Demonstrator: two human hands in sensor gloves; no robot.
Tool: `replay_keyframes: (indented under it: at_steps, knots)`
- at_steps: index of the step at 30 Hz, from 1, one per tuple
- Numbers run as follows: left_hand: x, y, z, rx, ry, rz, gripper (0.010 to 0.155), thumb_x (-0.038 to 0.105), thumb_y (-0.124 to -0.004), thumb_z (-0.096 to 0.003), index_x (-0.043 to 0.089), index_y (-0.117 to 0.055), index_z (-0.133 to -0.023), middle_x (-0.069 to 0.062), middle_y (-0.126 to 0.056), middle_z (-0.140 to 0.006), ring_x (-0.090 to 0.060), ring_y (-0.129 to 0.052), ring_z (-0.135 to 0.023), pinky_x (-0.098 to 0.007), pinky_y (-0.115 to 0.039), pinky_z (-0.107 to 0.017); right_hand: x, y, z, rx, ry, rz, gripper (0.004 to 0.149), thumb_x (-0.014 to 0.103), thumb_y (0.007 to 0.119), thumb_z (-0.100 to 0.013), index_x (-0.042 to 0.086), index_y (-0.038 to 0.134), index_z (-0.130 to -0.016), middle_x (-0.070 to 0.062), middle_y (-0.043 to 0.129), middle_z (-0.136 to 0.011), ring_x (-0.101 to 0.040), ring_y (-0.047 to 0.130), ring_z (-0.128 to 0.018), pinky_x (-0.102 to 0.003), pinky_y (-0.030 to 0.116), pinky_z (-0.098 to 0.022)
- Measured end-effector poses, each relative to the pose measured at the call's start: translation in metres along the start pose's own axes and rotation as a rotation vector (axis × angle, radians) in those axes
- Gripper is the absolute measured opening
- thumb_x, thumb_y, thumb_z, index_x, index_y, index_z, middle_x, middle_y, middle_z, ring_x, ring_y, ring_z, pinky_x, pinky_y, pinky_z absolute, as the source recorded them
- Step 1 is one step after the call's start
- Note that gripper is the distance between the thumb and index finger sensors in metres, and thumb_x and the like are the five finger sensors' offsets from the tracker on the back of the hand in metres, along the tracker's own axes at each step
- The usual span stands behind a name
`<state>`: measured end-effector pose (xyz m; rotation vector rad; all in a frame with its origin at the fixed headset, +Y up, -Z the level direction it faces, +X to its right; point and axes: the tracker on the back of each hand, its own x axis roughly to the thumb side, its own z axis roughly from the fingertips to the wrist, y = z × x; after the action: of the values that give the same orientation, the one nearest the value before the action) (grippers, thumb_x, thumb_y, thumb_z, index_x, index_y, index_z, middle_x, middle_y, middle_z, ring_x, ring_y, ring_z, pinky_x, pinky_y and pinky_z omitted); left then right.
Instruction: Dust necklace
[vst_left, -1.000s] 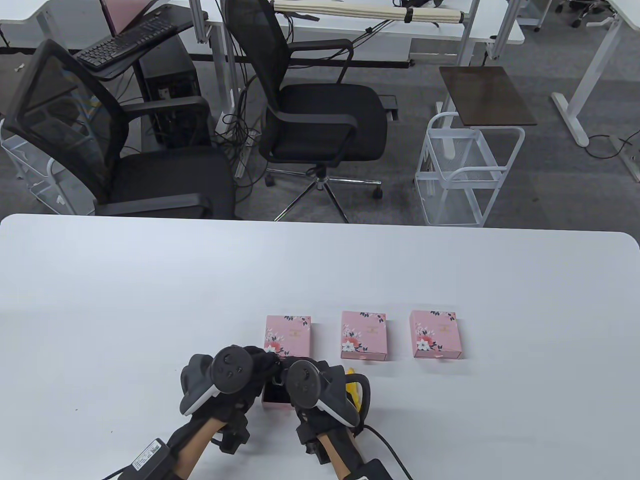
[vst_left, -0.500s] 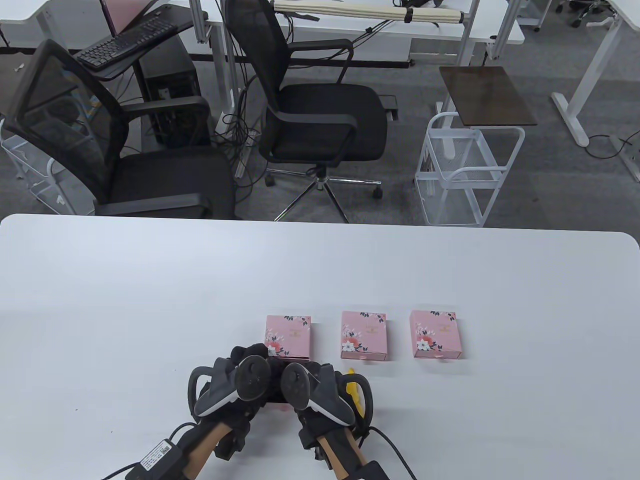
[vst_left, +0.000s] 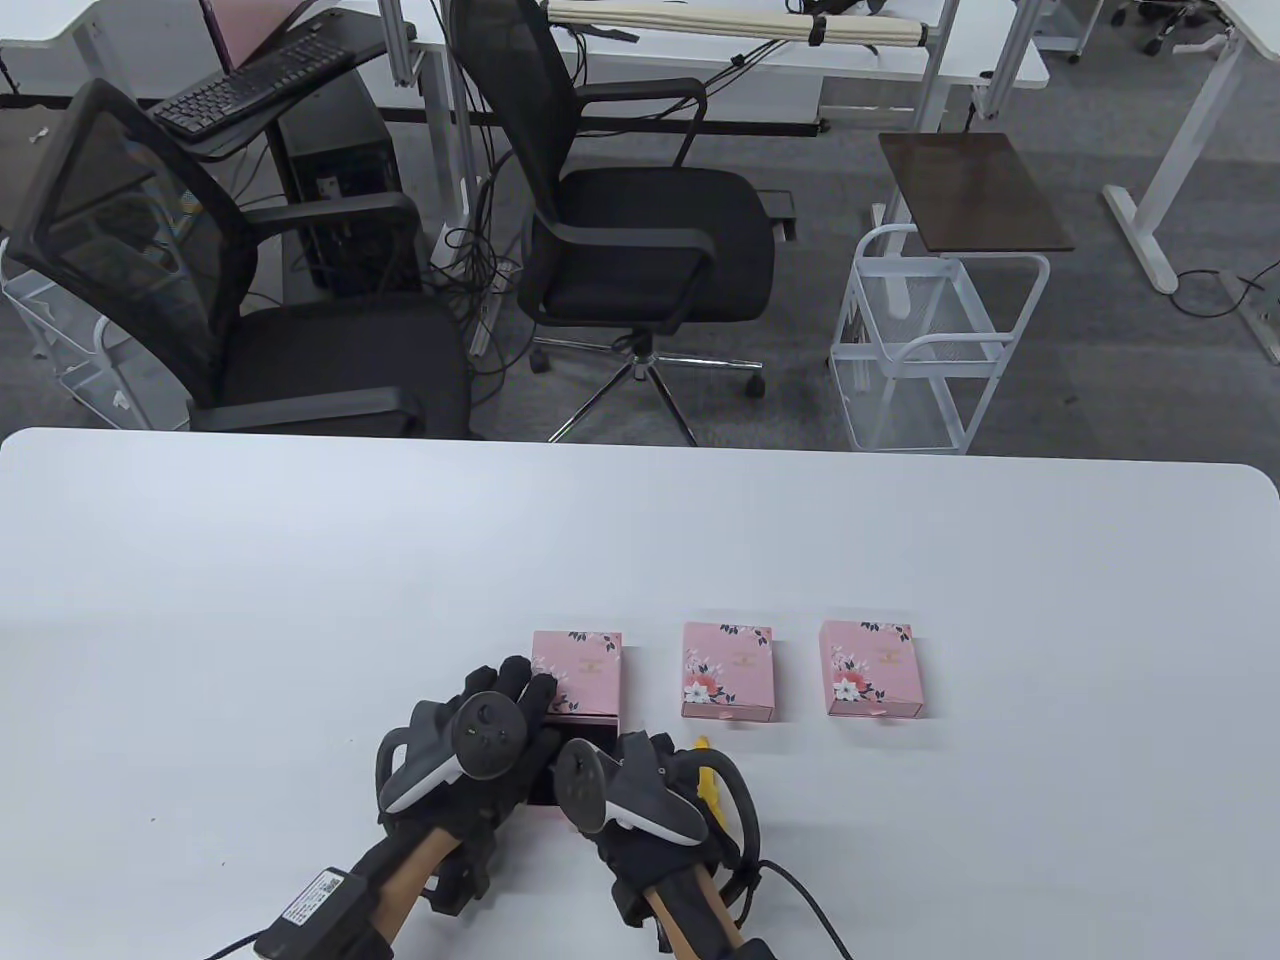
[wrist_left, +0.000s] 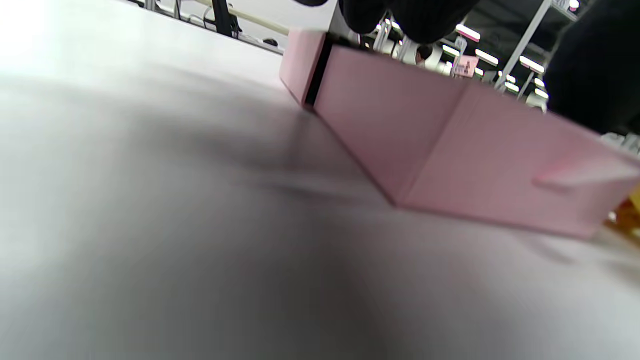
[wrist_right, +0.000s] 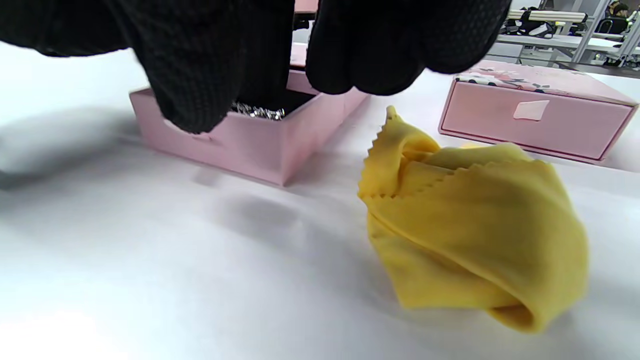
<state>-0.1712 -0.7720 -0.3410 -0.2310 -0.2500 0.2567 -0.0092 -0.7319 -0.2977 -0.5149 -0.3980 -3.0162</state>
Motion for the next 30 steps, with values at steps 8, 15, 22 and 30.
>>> replay_keyframes:
  at_steps: [8, 15, 22, 30]
  knots:
    - [0.000, -0.004, -0.003, -0.044, -0.008, 0.007, 0.061, 0.046, -0.055, -0.0636, 0.031, -0.033, -0.118, 0.004, -0.022, -0.128, -0.038, -0.024, -0.112, -0.062, -0.037, -0.080, 0.010, 0.012, -0.006, -0.024, 0.016, 0.133, 0.045, 0.030, 0.089, -0.058, 0.018, 0.072, -0.099, -0.028, 0.058, -0.109, -0.052, 0.064, -0.087, -0.061, 0.058, -0.068]
    - [-0.001, -0.002, -0.004, -0.059, -0.010, 0.027, 0.060, 0.045, -0.054, -0.0638, 0.030, -0.035, -0.119, 0.003, -0.024, -0.128, -0.038, -0.028, -0.112, -0.062, -0.039, -0.080, 0.011, 0.014, -0.006, -0.121, 0.007, 0.148, 0.041, 0.031, 0.088, -0.058, 0.015, 0.076, -0.094, -0.025, 0.067, -0.103, -0.047, 0.073, -0.082, -0.058, 0.065, -0.064]
    - [-0.003, -0.001, -0.004, -0.062, -0.010, 0.047, 0.059, 0.045, -0.054, -0.0639, 0.031, -0.037, -0.119, 0.003, -0.026, -0.128, -0.039, -0.031, -0.111, -0.061, -0.041, -0.079, 0.008, 0.010, -0.002, -0.199, 0.009, 0.142, 0.041, 0.034, 0.089, -0.056, 0.015, 0.078, -0.091, -0.021, 0.074, -0.098, -0.043, 0.079, -0.078, -0.055, 0.069, -0.062]
    - [-0.005, 0.000, -0.005, -0.061, -0.008, 0.063, 0.058, 0.045, -0.054, -0.0639, 0.031, -0.039, -0.119, 0.004, -0.028, -0.128, -0.039, -0.034, -0.110, -0.061, -0.043, -0.079, 0.006, 0.010, -0.002, -0.208, 0.031, 0.127, 0.042, 0.037, 0.089, -0.056, 0.014, 0.079, -0.090, -0.021, 0.078, -0.095, -0.042, 0.082, -0.075, -0.055, 0.070, -0.061]
